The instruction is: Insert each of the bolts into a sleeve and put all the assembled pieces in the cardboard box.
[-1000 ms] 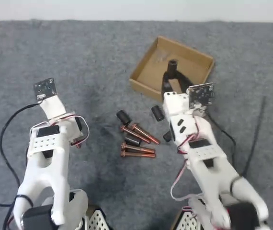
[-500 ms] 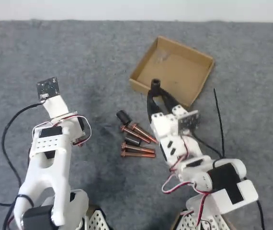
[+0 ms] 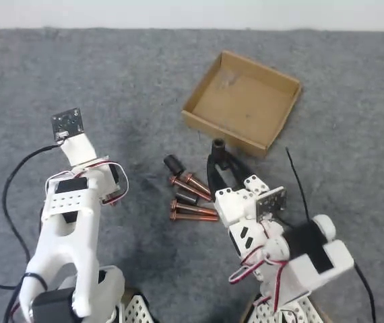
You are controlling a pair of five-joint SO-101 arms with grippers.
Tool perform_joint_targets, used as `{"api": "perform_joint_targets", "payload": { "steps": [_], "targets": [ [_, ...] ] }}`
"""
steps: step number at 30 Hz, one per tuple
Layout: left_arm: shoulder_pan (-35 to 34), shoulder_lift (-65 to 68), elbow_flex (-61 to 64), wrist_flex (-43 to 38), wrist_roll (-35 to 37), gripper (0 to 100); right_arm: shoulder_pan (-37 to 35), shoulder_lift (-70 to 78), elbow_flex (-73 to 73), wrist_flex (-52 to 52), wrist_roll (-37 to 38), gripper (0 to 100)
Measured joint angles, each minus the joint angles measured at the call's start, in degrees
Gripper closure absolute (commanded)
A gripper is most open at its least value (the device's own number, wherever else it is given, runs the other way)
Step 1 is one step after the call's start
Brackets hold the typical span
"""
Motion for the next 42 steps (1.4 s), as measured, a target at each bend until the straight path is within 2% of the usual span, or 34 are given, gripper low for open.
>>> {"api": "perform_joint_targets", "payload": {
  "steps": [4, 9, 18, 25, 32, 42],
  "targets": [
    [2.9, -1.2, -0.3, -2.4, -0.1, 99, -2.2, 2.4, -0.5, 0.0, 0.0, 99.1],
    [9.8, -10.5, -3.2, -3.1, 0.0, 99, -3.6, 2.6, -0.5, 0.0, 0.0, 99.1],
    [26.1, -23.3, -3.5, -15.0, 0.0, 99, -5.8, 2.8, -0.5, 0.0, 0.0, 99.1],
    [32.2, -23.8, -3.5, -20.4, 0.0, 99, -7.4, 2.8, -0.5, 0.0, 0.0, 99.1],
    [36.5, -23.8, -3.5, -19.9, 0.0, 99, -7.5, 2.8, -0.5, 0.0, 0.0, 99.1],
    [37.3, -34.6, -3.5, -9.1, 0.0, 99, -7.5, 2.8, -0.5, 0.0, 2.5, 99.1]
  ]
}}
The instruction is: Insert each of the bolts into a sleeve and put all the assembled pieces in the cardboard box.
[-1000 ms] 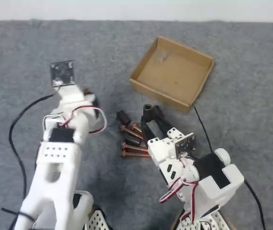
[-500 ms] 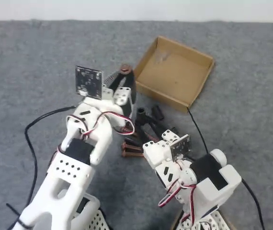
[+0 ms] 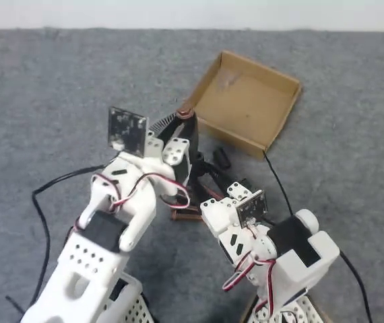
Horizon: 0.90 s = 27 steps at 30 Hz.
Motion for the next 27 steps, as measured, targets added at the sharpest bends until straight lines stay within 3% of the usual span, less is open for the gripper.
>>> {"api": "perform_joint_targets", "payload": {
  "steps": [9, 27],
  "targets": [
    [1.6, -2.6, 6.6, -4.5, 0.0, 99, 0.0, 0.0, 0.0, 0.0, 0.0, 99.1],
    [1.5, 5.8, 4.5, -5.5, 3.6, 99, 0.1, 0.6, -0.1, -2.5, 0.0, 99.1]
  ]
}}
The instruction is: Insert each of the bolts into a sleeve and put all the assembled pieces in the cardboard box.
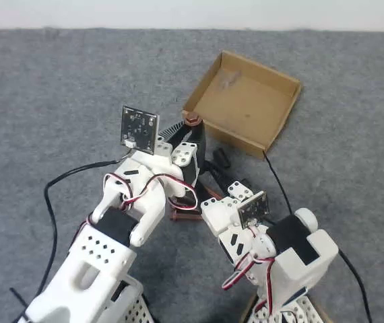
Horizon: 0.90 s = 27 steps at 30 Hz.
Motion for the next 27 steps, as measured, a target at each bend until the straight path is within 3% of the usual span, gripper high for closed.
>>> {"api": "perform_joint_targets", "payload": {
  "steps": [12, 18, 27],
  "targets": [
    [0.0, -0.1, -0.2, 1.7, 0.2, 99, -0.2, 0.0, 0.0, 0.0, 0.0, 99.1],
    [-0.1, 0.2, -4.0, 10.3, 0.0, 99, -0.2, -0.1, 0.0, -0.4, 0.0, 99.1],
    [-0.1, 0.6, -4.2, 11.3, 0.0, 99, -0.2, -0.1, 0.0, -0.5, 0.0, 99.1]
  ]
}}
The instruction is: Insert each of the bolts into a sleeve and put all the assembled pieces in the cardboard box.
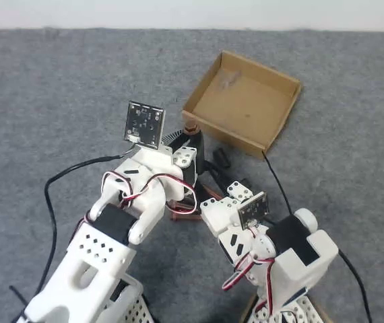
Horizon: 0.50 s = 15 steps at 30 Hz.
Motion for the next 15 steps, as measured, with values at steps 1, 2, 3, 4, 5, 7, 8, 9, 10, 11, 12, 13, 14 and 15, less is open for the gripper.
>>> {"api": "perform_joint_targets", "payload": {
  "steps": [1, 2, 3, 4, 5, 7, 8, 9, 10, 11, 12, 13, 14, 15],
  "targets": [
    [0.0, 0.0, 0.0, 0.0, 0.0, 99, 0.0, 0.0, 0.0, 0.0, 0.0, 99.1],
    [0.0, 0.0, 0.0, 0.0, 0.0, 99, 0.0, 0.0, 0.0, 0.0, 0.0, 99.1],
    [0.0, 0.0, 0.0, 0.0, 0.0, 99, 0.0, 0.0, 0.0, 0.0, 0.0, 99.1],
    [0.0, 0.0, 0.0, 0.0, 0.0, 99, 0.0, 0.0, 0.0, 0.0, 0.0, 99.1],
    [0.0, 0.0, 0.0, 0.0, 0.0, 99, 0.0, 0.0, 0.0, 0.0, 0.0, 99.1],
    [0.1, -0.1, 0.9, 0.0, -0.3, 99, 0.0, 0.0, 0.0, 0.0, 0.0, 99.1],
    [0.2, -0.1, 1.7, 0.0, -0.9, 99, 0.0, 0.0, 0.0, 0.0, 0.2, 99.1],
    [0.3, -0.1, 2.5, 0.0, -1.7, 99, 0.0, 0.0, 0.0, 0.0, 0.2, 99.1],
    [0.4, 0.0, 3.2, 0.0, -2.6, 99, -0.1, 0.0, 0.0, 0.0, 0.2, 99.1],
    [0.4, 0.0, 3.5, 0.0, -3.2, 99, -0.1, 0.0, 0.0, 0.0, 0.2, 99.1],
    [0.4, 0.0, 3.6, 0.0, -3.3, 99, -0.1, 0.0, 0.0, 0.0, 0.3, 99.1],
    [0.4, 0.0, 3.6, 0.0, -3.6, 99, -0.1, 0.0, 0.0, 0.0, 0.3, 99.1],
    [0.4, 0.0, 4.0, 0.0, -3.6, 99, 0.1, 0.0, 0.0, 0.0, 0.3, 99.1],
    [0.4, -0.1, 4.7, 0.0, -3.6, 99, 0.4, 0.0, 0.0, 0.0, 0.3, 99.1]
  ]
}}
